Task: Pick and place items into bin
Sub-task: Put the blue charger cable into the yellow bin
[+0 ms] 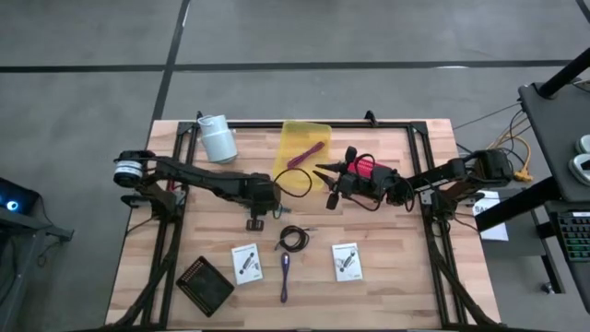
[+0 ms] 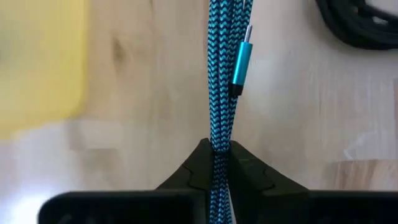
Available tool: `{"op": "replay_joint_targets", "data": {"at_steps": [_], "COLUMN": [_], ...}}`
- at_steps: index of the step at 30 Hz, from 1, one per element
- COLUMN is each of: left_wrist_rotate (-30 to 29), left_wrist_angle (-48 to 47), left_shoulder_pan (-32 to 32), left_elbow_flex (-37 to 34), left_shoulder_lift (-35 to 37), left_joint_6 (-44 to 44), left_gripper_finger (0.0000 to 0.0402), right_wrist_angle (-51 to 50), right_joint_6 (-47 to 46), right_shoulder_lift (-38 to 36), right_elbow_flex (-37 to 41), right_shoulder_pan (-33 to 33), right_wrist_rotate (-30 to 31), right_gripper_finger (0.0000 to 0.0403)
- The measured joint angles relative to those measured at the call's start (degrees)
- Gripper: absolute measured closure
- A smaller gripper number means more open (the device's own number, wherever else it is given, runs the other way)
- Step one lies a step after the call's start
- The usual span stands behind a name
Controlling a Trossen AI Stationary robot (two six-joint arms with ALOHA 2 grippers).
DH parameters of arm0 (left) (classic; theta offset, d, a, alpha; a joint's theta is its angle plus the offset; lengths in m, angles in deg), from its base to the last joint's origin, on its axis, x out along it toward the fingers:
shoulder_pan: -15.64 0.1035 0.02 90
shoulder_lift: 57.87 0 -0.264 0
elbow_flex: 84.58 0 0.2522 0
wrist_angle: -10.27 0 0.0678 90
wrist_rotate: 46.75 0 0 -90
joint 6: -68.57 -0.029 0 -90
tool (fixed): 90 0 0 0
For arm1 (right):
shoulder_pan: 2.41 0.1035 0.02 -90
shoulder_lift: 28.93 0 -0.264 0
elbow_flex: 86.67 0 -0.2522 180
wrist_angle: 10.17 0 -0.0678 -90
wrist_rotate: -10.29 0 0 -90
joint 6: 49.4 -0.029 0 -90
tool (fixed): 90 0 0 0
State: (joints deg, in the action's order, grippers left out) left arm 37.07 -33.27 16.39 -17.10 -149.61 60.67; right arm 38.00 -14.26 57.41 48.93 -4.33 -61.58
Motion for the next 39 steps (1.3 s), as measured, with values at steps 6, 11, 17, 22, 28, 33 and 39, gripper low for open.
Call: {"op": "replay_joint_targets", "data": {"at_steps": [6,11,17,22,28,33,39], "left_wrist_rotate": [-7.84,-8.07,-8.19,-9.03,-9.27,-9.15,-8.83], "left_wrist_angle": [11.93,20.89,32.28,33.77,37.01,38.65,40.23], "left_shoulder_pan": [0.09,0.19,2.61,6.87,11.9,14.68,15.3], "left_elbow_flex": [0.0,0.0,0.0,0.0,-0.27,-0.37,-0.37], "left_shoulder_lift": [4.12,6.23,6.69,6.38,6.4,6.38,6.38], "left_joint_6": [-2.17,-5.13,-6.6,-6.63,-6.4,-6.01,-6.02], "left_gripper_finger": [0.039,0.0391,0.0389,0.0388,0.0387,0.0387,0.0387], "right_wrist_angle": [0.0,0.0,0.0,0.0,0.0,0.0,0.0], "right_joint_6": [0.0,0.0,0.0,0.0,0.0,0.01,0.02], "right_shoulder_lift": [0.0,0.0,0.0,0.0,0.0,0.0,0.0], "right_elbow_flex": [0.0,0.0,0.0,0.0,0.0,0.0,0.0], "right_shoulder_pan": [0.0,0.0,0.0,-0.06,0.01,0.03,0.02], "right_wrist_rotate": [-0.07,-0.09,-0.09,0.05,-0.11,-0.11,-0.09], "right_gripper_finger": [0.0328,0.0328,0.0334,0.0333,0.0331,0.0335,0.0328]}}
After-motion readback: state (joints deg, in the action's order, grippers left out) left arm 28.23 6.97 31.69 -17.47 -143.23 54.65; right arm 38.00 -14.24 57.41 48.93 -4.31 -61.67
